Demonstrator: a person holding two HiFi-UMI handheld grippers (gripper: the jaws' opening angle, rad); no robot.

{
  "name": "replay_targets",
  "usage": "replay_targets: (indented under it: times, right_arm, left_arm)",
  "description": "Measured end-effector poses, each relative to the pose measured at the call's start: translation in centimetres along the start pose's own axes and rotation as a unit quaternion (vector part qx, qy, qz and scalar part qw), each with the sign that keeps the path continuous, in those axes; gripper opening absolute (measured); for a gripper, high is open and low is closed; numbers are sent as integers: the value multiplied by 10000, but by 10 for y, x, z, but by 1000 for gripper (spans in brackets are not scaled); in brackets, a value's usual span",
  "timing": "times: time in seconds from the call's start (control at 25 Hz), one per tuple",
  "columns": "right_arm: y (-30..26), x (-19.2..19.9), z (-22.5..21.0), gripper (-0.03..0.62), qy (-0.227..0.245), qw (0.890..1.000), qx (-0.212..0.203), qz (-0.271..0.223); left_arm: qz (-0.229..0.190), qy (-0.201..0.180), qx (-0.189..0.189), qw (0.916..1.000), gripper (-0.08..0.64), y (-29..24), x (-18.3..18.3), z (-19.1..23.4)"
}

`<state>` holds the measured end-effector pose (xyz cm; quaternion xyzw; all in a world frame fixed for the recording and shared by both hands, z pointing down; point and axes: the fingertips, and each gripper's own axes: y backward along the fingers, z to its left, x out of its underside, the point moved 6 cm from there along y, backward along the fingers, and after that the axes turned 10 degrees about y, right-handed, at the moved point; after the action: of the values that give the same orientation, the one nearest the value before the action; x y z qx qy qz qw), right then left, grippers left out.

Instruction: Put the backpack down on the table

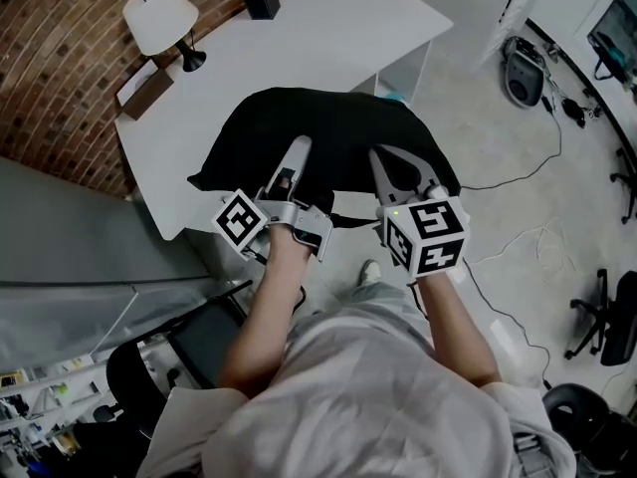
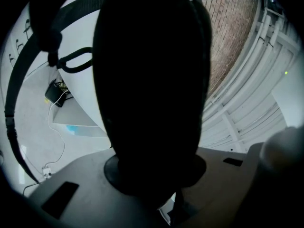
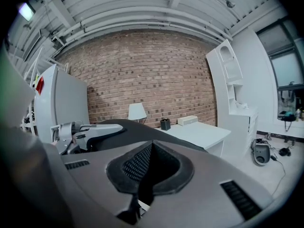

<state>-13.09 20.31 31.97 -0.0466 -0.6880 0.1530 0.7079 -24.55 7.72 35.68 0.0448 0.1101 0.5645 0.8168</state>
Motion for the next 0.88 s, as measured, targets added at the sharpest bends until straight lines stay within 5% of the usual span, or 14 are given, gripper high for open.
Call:
replay_targets:
  times: [0.88]
  right_arm:
    - [-49, -6, -128, 2, -68, 9999, -95, -20]
  left_arm:
    - [-347, 95, 171, 9992, 106, -124, -1, 22]
